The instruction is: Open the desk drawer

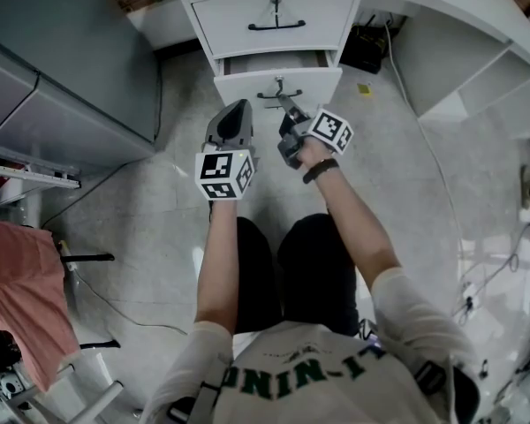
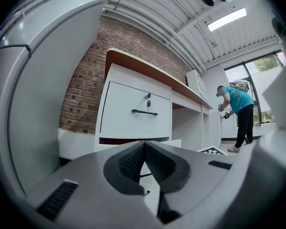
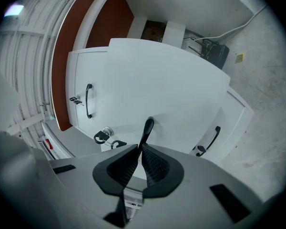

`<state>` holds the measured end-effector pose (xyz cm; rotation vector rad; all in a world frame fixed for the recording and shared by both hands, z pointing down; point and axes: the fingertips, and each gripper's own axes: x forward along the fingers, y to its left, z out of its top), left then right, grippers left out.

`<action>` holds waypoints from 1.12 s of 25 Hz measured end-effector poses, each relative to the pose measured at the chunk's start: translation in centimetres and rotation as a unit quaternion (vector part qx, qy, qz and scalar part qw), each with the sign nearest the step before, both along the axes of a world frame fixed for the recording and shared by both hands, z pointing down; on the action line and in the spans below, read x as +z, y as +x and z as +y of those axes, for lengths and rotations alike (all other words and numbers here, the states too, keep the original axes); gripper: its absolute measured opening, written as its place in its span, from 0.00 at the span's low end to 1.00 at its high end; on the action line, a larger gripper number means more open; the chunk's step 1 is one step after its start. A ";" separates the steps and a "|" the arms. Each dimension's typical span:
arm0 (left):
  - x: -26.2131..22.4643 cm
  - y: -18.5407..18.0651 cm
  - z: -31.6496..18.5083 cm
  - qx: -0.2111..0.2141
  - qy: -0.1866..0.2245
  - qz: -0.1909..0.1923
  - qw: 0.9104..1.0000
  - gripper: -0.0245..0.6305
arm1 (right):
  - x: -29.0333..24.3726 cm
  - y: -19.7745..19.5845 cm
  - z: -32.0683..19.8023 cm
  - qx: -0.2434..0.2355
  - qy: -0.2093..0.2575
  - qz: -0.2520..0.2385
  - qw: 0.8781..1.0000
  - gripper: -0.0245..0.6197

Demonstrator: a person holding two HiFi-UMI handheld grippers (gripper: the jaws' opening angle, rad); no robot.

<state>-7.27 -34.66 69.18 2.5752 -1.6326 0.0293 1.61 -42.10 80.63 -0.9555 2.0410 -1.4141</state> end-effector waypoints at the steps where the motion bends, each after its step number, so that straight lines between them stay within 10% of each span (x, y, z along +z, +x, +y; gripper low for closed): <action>1: 0.0 -0.1 0.1 -0.001 0.000 0.001 1.000 0.04 | 0.0 0.0 0.3 -0.002 -0.001 -0.002 1.000 0.08; 28: -0.7 1.3 5.0 0.025 0.003 -0.007 1.000 0.04 | 0.4 1.0 8.8 -0.023 -0.034 -0.015 0.999 0.08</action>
